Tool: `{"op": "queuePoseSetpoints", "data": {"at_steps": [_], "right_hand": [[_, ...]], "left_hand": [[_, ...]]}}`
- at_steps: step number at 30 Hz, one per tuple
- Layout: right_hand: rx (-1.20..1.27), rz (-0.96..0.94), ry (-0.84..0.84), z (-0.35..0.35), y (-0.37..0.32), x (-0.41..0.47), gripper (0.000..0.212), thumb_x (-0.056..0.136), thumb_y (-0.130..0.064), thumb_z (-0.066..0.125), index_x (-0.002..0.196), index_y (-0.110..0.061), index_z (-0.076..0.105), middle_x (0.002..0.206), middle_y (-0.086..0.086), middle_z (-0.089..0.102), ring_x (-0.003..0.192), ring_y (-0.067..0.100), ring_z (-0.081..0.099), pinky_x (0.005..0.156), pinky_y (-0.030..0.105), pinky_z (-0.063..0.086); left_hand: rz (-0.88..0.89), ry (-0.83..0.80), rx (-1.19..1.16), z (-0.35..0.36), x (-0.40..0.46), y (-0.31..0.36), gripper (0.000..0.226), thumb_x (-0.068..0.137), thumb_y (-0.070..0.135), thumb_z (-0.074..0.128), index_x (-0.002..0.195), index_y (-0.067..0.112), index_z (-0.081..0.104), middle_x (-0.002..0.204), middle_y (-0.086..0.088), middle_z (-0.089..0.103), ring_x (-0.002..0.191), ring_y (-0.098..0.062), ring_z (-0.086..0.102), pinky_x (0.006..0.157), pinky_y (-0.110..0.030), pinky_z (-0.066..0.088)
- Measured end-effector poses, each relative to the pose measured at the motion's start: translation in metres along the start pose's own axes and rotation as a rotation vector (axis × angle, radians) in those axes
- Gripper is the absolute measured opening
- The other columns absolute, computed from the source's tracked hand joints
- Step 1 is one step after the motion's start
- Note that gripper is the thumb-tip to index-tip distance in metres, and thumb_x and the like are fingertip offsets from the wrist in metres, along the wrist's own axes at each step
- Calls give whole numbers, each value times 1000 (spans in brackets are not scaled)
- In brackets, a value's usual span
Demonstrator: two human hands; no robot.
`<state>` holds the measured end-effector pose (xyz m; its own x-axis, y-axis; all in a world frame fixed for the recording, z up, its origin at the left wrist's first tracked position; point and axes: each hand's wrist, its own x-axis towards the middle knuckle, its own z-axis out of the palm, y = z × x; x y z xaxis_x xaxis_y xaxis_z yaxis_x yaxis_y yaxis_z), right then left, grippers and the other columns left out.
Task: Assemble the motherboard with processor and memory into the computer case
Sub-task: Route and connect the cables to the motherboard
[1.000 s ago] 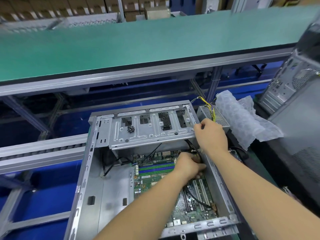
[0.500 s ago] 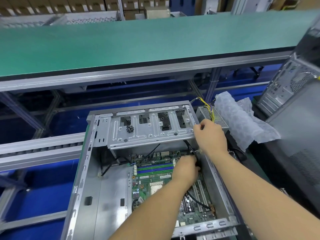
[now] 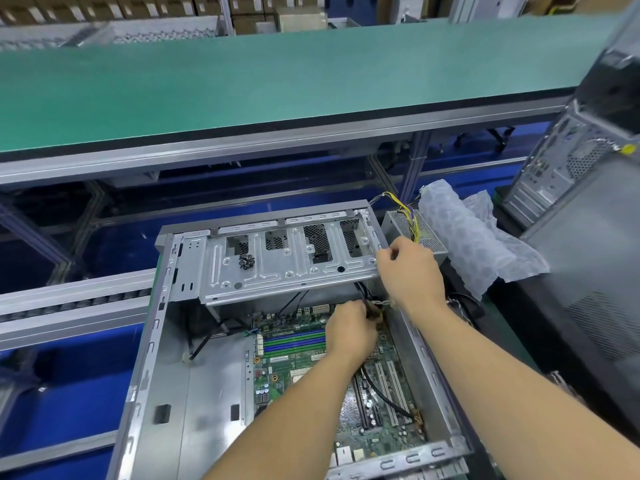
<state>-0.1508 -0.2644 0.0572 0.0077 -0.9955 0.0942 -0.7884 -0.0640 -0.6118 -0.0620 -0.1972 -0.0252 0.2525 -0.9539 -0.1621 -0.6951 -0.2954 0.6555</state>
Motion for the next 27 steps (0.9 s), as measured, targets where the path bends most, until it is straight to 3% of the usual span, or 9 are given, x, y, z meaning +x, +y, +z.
{"op": "queuePoseSetpoints", "data": {"at_steps": [5, 9, 16, 23, 27], "right_hand": [[-3, -4, 10, 0, 0, 0, 23, 92, -29, 49, 74, -16, 53, 71, 0, 57, 61, 14, 49, 49, 28, 32], [13, -7, 12, -1, 0, -1, 23, 92, -29, 49, 73, -16, 52, 70, 0, 56, 61, 14, 49, 49, 28, 32], [21, 2, 15, -1, -1, -1, 24, 91, -29, 48, 71, -16, 50, 71, 2, 55, 68, 28, 51, 56, 34, 35], [39, -16, 27, 0, 1, -2, 22, 91, -28, 49, 74, -15, 53, 69, 0, 54, 63, 21, 49, 54, 33, 36], [34, -13, 35, 0, 1, -1, 22, 92, -28, 50, 74, -15, 53, 68, -2, 51, 61, 12, 44, 50, 31, 31]], "left_hand": [[-77, 17, -44, 1, 0, 7, 11, 90, 13, 60, 92, 10, 70, 95, -11, 73, 88, -33, 66, 69, -41, 56], [-85, 16, 39, 2, -1, 13, 18, 90, 10, 56, 73, 15, 53, 90, -16, 69, 84, -38, 64, 58, -35, 43], [-145, -67, 17, -4, 12, 22, 6, 88, 15, 59, 86, 17, 64, 98, -12, 72, 91, -36, 67, 67, -36, 51], [-139, -60, 22, -2, 11, 18, 21, 88, 9, 54, 98, 17, 71, 94, -11, 72, 86, -35, 67, 65, -35, 50], [-152, -42, -21, 0, 11, 16, 15, 89, 8, 56, 92, 11, 70, 91, -14, 71, 81, -36, 66, 62, -37, 50]]}}
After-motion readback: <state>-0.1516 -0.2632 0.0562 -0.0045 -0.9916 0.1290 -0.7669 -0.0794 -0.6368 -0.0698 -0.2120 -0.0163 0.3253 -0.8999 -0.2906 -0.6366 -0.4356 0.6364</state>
